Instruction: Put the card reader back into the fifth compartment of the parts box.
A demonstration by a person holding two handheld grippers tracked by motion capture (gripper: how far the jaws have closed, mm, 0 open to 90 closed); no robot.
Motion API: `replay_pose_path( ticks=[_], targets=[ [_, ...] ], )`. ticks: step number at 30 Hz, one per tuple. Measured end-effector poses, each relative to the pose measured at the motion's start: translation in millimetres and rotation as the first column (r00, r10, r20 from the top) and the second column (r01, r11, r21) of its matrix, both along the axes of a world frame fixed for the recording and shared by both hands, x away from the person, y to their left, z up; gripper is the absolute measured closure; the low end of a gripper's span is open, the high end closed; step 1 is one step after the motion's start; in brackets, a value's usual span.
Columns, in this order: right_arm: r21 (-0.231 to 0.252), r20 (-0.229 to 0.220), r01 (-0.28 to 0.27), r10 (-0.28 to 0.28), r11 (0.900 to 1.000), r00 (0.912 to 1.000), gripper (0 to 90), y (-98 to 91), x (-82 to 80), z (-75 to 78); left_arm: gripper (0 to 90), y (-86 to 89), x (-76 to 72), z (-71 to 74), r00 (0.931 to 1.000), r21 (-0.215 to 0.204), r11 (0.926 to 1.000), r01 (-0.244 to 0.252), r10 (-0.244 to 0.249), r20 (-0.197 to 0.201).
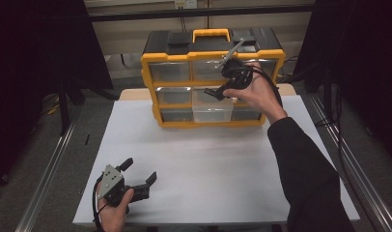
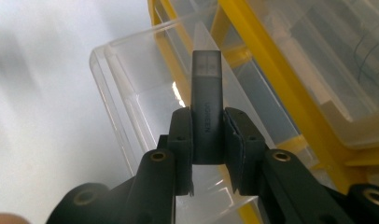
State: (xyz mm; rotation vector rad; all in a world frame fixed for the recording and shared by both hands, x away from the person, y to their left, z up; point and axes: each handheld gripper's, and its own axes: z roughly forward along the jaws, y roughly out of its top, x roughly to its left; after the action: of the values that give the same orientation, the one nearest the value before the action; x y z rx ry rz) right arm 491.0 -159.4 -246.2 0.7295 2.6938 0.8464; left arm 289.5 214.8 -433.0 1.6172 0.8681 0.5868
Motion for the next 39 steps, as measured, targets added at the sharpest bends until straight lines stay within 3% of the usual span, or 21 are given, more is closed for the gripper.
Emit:
replay_pose_path(
  ticks=[3, 10, 23, 27, 32, 37, 39],
  targets=[
    [0.011, -0.014, 0.003, -0.003, 0.9999, 0.9999, 73.6, -1.4, 1.9, -1.5, 2.8, 0.6, 0.2, 0.1, 1.0, 0.004, 1.0, 0.001, -0.001, 0.002],
    [-0.015, -0.045, 0.007, -0.007, 0.9999, 0.999, 73.6, -1.3, 6.3, -7.1, 2.8, 0.8, 0.3, 0.1, 1.0, 0.004, 1.0, 0.0, 0.0, 0.0],
    [-0.025, -0.054, 0.01, -0.012, 0.9996, 0.9985, 71.4, -0.2, 8.7, -10.9, 2.8, 0.9, 0.4, 0.3, 1.0, 0.001, 1.0, -0.001, 0.001, 0.0],
    [-0.024, -0.032, 0.058, -0.059, 0.998, 0.9977, 48.9, -2.1, 9.8, -10.9, 2.8, 1.0, 0.2, 0.4, 1.0, 0.004, 1.0, 0.0, 0.0, 0.0],
    [-0.001, -0.017, 0.075, -0.075, 0.9972, 0.997, 32.8, -4.0, 7.6, -7.3, 2.8, 0.6, 0.3, 0.4, 1.0, 0.005, 1.0, 0.002, -0.002, 0.001],
    [0.016, -0.002, 0.074, -0.074, 0.9972, 0.9973, 22.8, -4.3, 4.4, -4.7, 2.9, 0.4, 0.1, 0.4, 1.0, 0.006, 1.0, 0.0, 0.0, 0.002],
    [0.022, 0.005, 0.082, -0.083, 0.9964, 0.9966, 13.9, -4.5, 2.7, -4.0, 2.8, 0.3, 0.1, 0.4, 1.0, 0.006, 1.0, 0.0, 0.0, 0.003]
  ],
)
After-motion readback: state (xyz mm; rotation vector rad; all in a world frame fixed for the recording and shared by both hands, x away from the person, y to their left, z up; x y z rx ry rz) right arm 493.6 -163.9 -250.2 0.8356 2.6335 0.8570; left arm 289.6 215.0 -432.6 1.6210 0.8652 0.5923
